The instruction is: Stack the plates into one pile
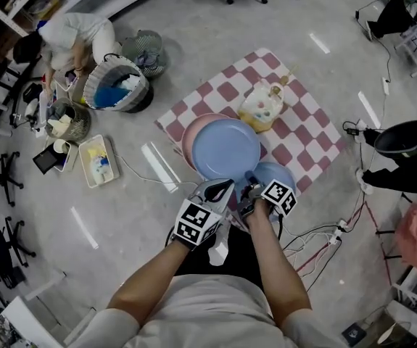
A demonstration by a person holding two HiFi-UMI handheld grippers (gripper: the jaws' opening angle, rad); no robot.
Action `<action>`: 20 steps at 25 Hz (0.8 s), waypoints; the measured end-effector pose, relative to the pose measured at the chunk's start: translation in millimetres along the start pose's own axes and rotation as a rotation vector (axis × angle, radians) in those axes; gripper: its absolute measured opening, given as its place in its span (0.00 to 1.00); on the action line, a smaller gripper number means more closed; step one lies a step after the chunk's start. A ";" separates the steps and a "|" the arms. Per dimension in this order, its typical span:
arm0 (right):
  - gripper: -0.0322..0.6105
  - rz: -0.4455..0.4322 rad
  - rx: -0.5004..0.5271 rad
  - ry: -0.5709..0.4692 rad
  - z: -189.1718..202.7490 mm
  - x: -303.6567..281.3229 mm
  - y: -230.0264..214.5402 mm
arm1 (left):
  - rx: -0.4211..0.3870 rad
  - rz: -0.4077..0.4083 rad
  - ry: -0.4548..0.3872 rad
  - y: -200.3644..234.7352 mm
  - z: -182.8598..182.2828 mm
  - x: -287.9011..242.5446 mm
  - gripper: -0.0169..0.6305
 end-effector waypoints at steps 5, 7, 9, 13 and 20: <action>0.14 -0.004 0.001 0.008 8.8 -19.2 10.5 | 0.010 -0.023 -0.010 18.8 -1.2 9.8 0.04; 0.14 -0.004 0.000 0.012 11.6 -26.6 11.2 | 0.015 -0.030 -0.013 25.2 -0.6 11.3 0.04; 0.14 -0.005 -0.012 0.016 14.4 -34.7 10.5 | 0.020 -0.035 -0.013 30.5 0.7 12.0 0.04; 0.14 -0.015 -0.045 0.025 21.1 -52.4 7.9 | 0.028 -0.040 -0.006 38.7 6.6 12.9 0.04; 0.14 0.042 0.043 0.062 26.1 -67.9 -4.5 | 0.039 -0.050 -0.001 46.4 10.8 13.6 0.04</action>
Point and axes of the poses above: the fingertips, and each gripper's own axes: x backward along the fingers, y to its left, z out of its underside, the point moved 1 cm from there along x, backward along the fingers, and after that the axes turned 4 degrees about z, right-handed, at the moved point
